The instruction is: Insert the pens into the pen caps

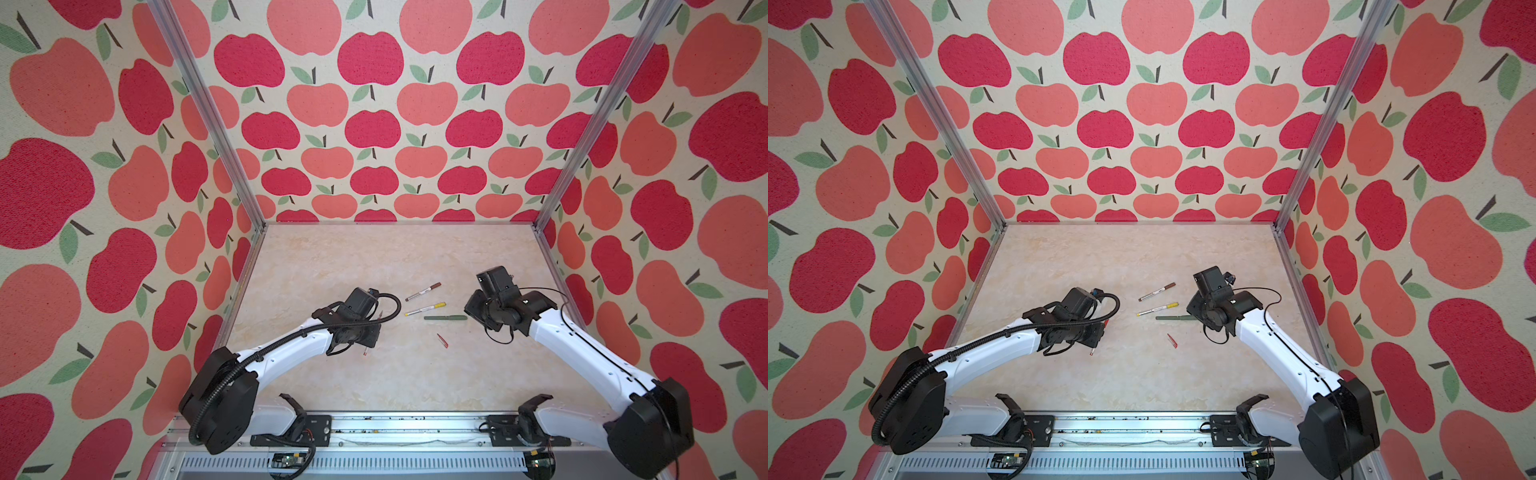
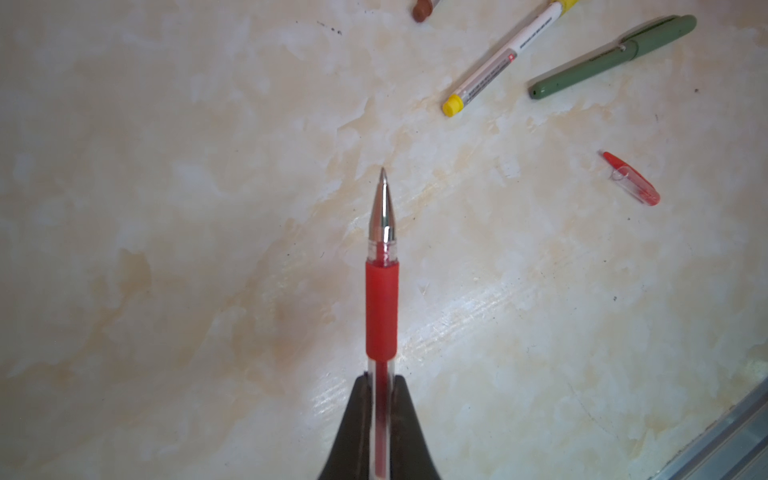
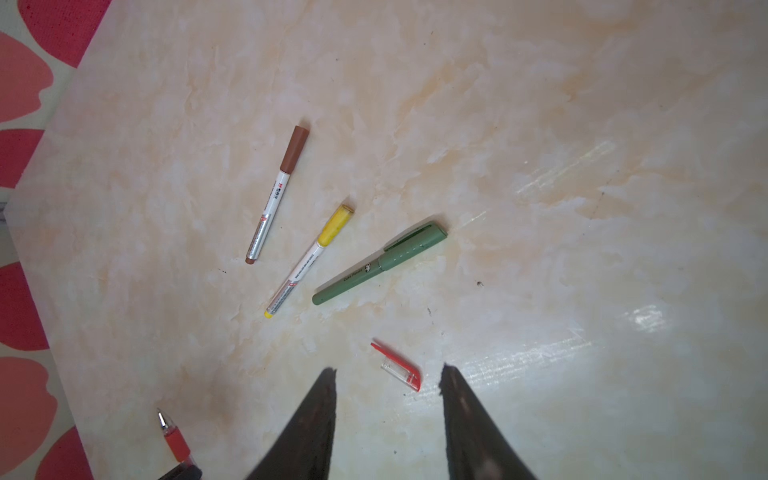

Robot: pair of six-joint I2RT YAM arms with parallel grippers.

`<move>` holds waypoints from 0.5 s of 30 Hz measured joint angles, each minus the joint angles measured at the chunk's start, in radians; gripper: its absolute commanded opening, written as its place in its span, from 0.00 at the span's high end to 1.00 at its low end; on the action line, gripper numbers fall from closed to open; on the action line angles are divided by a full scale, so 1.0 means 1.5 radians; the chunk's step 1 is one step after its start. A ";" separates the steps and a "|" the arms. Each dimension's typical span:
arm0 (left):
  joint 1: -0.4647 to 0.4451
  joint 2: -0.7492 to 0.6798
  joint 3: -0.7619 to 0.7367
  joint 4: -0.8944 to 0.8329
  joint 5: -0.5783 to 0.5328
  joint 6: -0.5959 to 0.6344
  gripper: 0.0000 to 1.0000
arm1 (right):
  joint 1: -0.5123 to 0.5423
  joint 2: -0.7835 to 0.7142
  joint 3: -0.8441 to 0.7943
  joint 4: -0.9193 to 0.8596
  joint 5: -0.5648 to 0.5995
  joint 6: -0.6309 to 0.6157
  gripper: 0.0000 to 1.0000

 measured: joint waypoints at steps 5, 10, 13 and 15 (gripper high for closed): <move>-0.019 -0.036 0.000 0.017 0.004 0.014 1.00 | 0.062 0.013 0.043 -0.132 0.069 0.247 0.53; -0.020 -0.069 0.000 0.038 0.007 0.014 1.00 | 0.128 0.062 0.039 -0.172 0.076 0.412 0.47; -0.020 -0.083 -0.006 0.047 0.010 0.013 1.00 | 0.163 0.094 0.033 -0.171 0.069 0.478 0.47; -0.021 -0.094 -0.014 0.050 0.011 0.011 1.00 | 0.182 0.113 0.026 -0.166 0.060 0.516 0.47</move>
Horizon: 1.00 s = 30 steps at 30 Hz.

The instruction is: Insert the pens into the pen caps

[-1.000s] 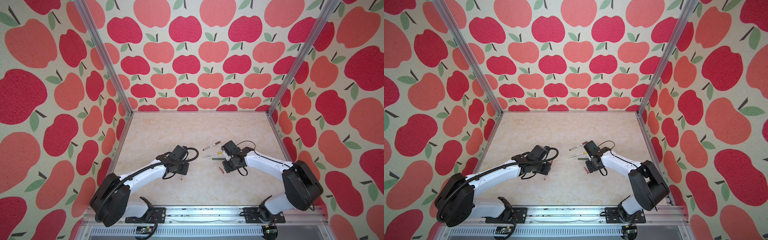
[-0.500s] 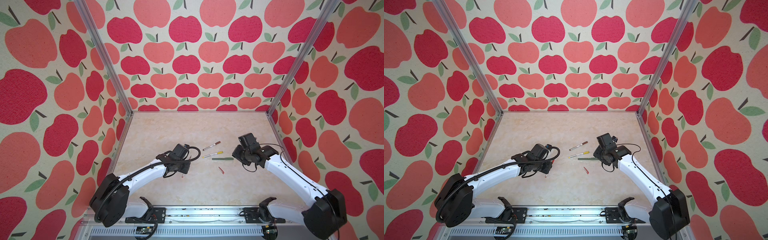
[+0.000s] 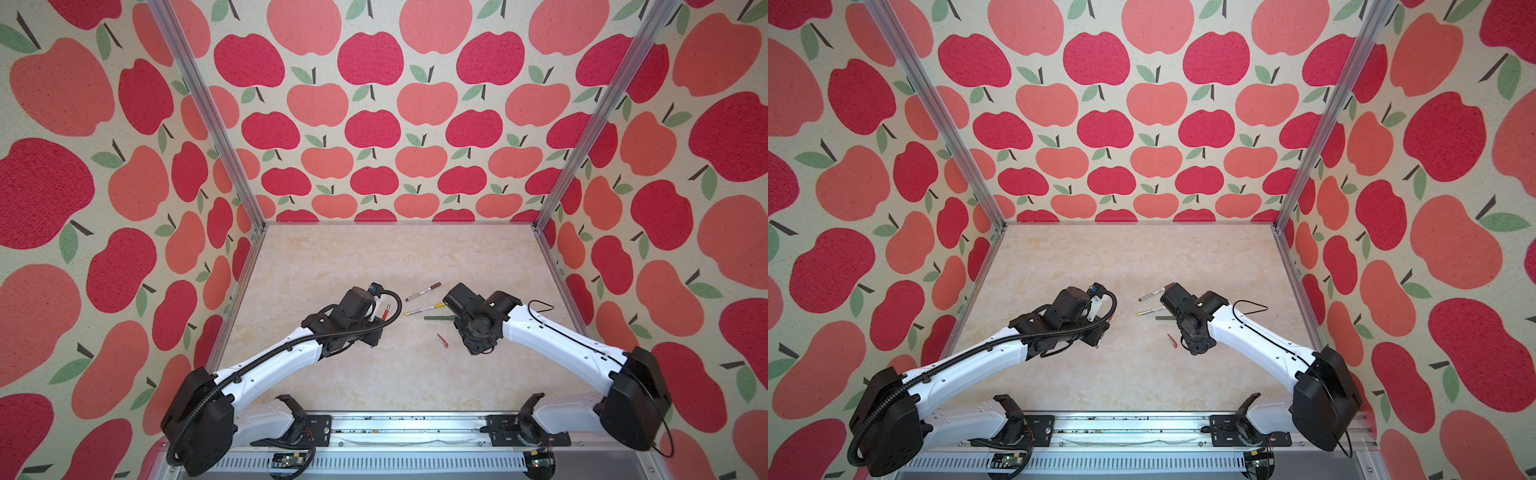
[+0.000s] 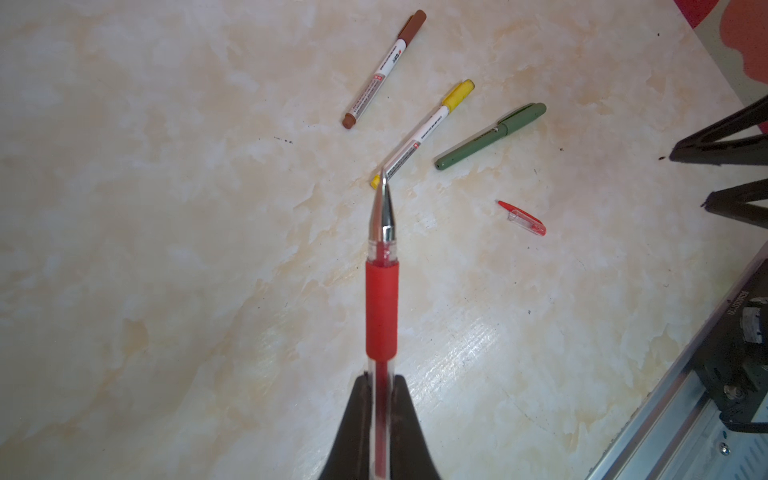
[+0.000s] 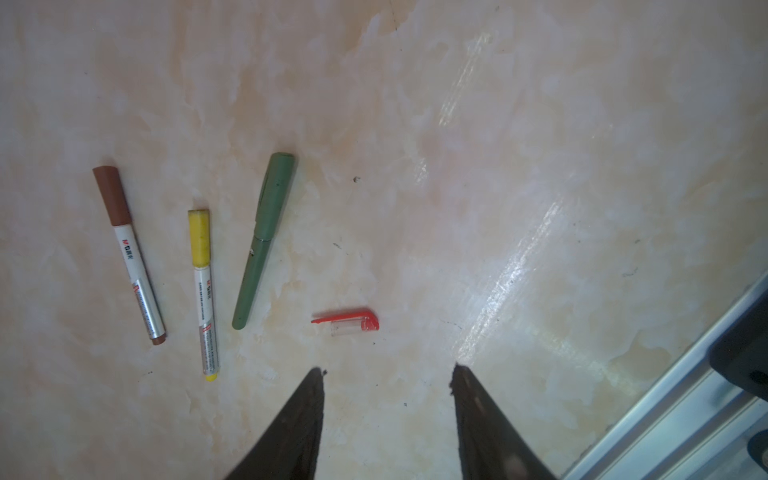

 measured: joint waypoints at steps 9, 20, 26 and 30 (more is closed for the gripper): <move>-0.004 -0.020 -0.009 0.012 0.000 0.000 1.00 | 0.033 0.085 -0.011 0.072 -0.049 0.069 0.47; -0.007 -0.019 -0.011 0.015 -0.003 0.000 1.00 | 0.014 0.163 -0.031 0.169 -0.096 0.079 0.50; -0.007 -0.019 -0.012 0.016 -0.008 0.000 1.00 | -0.009 0.164 -0.031 0.184 -0.096 0.077 0.50; -0.007 -0.019 -0.012 0.016 -0.008 0.000 1.00 | -0.025 0.165 -0.031 0.187 -0.098 0.072 0.50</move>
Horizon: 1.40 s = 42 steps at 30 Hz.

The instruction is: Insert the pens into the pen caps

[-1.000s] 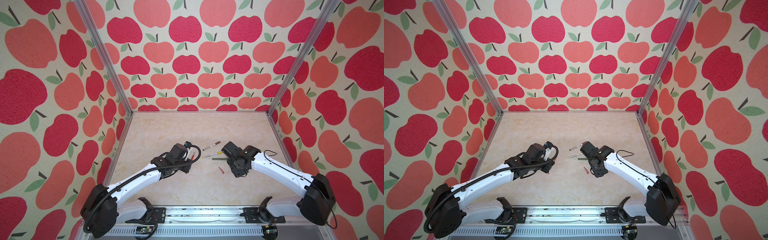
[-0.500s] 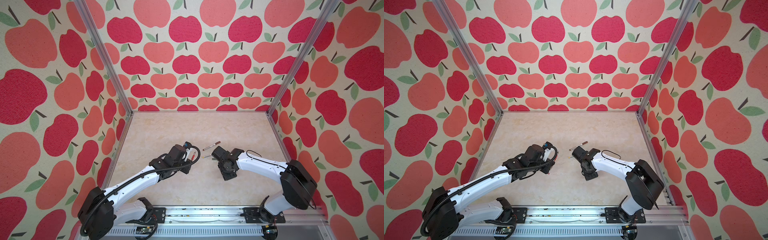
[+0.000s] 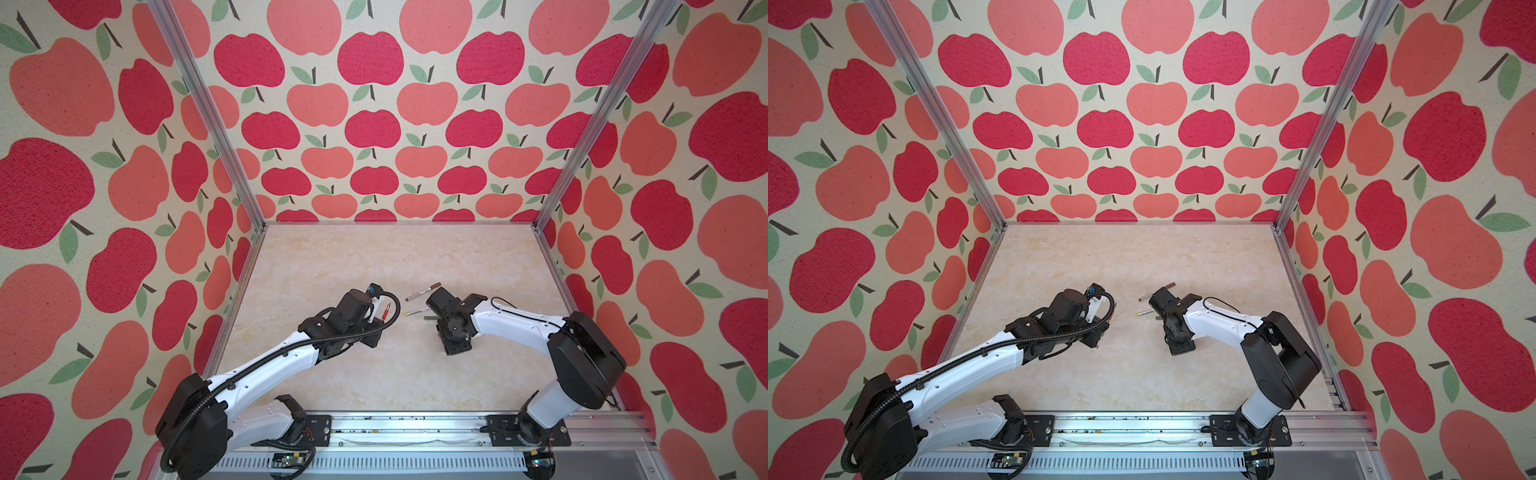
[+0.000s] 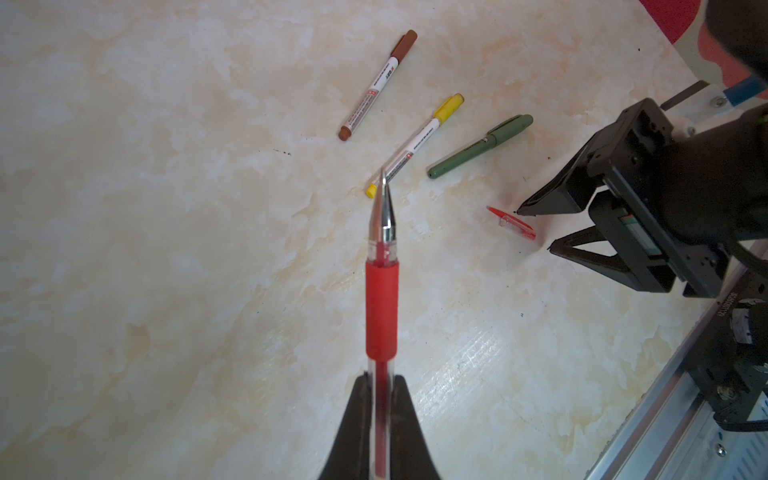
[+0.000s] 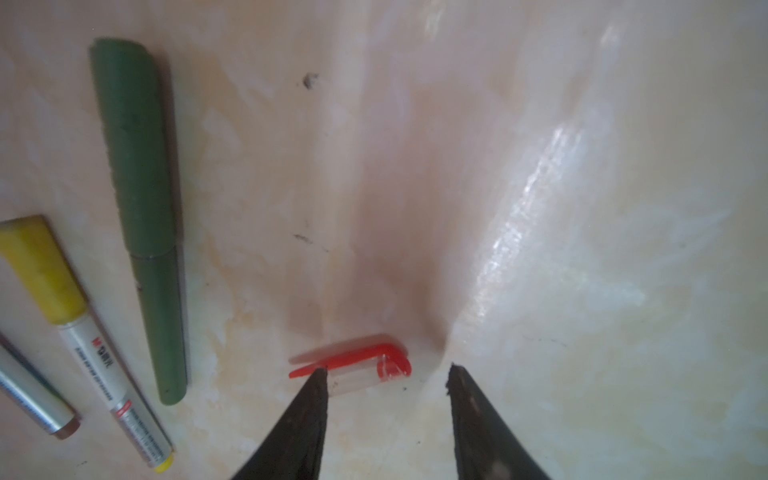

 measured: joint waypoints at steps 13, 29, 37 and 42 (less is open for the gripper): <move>0.000 0.000 0.000 0.000 -0.005 0.000 1.00 | -0.010 0.056 0.032 -0.006 -0.028 -0.050 0.49; 0.000 0.000 -0.002 0.000 -0.018 0.000 1.00 | -0.010 0.075 0.051 -0.026 -0.050 -0.124 0.66; 0.000 0.000 -0.002 0.000 -0.022 0.000 1.00 | -0.010 0.076 0.052 -0.026 -0.047 -0.152 0.74; 0.000 0.000 -0.003 0.000 -0.023 0.000 1.00 | -0.010 0.085 0.062 -0.031 -0.042 -0.184 0.76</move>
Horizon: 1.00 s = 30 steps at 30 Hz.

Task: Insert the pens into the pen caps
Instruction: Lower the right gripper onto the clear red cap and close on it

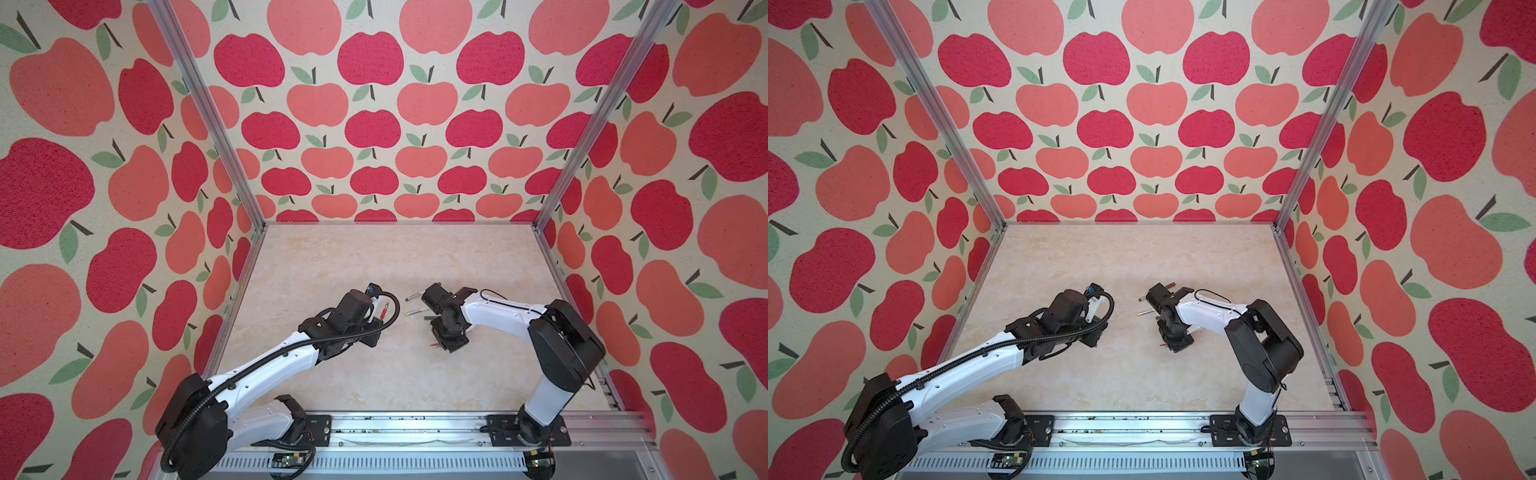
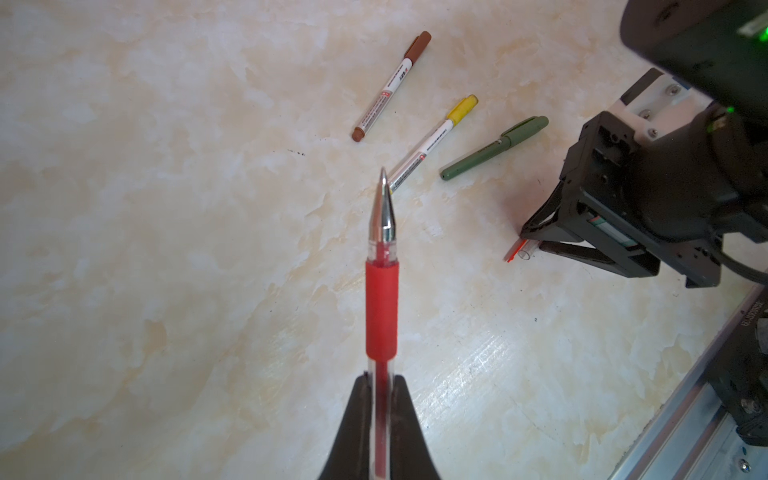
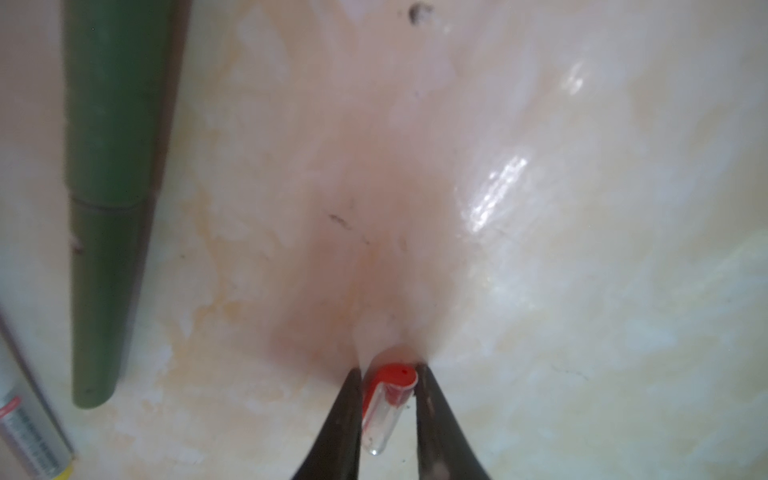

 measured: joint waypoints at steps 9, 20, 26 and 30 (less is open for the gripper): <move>0.003 0.001 -0.001 0.000 -0.002 0.000 1.00 | -0.006 0.035 0.042 -0.008 0.001 -0.113 0.69; 0.003 0.002 -0.001 -0.001 -0.011 0.000 1.00 | -0.018 0.054 0.064 -0.016 -0.021 -0.178 0.70; 0.003 0.002 -0.001 -0.001 -0.015 0.000 1.00 | -0.035 0.054 0.065 -0.019 -0.051 -0.212 0.70; 0.003 0.002 -0.001 -0.001 -0.015 0.000 1.00 | -0.038 0.053 0.065 -0.021 -0.058 -0.242 0.69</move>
